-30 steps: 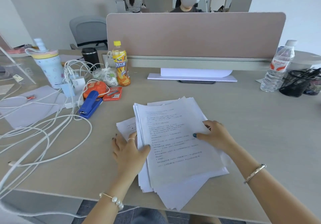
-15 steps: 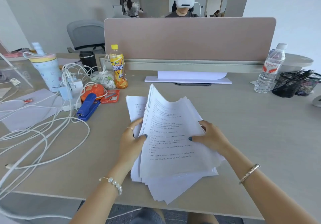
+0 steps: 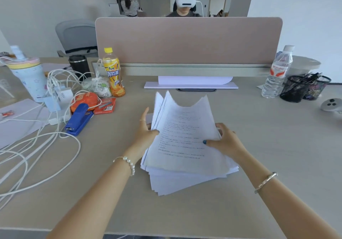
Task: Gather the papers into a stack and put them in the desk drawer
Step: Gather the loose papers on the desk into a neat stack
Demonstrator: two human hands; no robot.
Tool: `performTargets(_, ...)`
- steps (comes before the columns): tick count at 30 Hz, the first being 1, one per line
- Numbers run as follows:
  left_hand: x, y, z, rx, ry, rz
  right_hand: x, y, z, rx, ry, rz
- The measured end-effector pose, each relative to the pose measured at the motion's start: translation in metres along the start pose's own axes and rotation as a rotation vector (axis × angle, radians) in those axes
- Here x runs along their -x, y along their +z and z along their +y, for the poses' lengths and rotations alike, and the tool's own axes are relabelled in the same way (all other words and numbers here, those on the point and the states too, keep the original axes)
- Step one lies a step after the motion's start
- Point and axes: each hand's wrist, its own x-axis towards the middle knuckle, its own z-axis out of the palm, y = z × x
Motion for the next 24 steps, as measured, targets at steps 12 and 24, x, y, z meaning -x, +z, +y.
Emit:
performTargets(12,-0.013,-0.001,-0.011,-0.146,-0.017,-0.037,-0.005,0.010,0.001,0.022,-0.011,-0.022)
performTargets(24,-0.007,0.010,0.009,0.101,0.063,0.012,-0.004,0.009,0.007,-0.076,-0.017,-0.015)
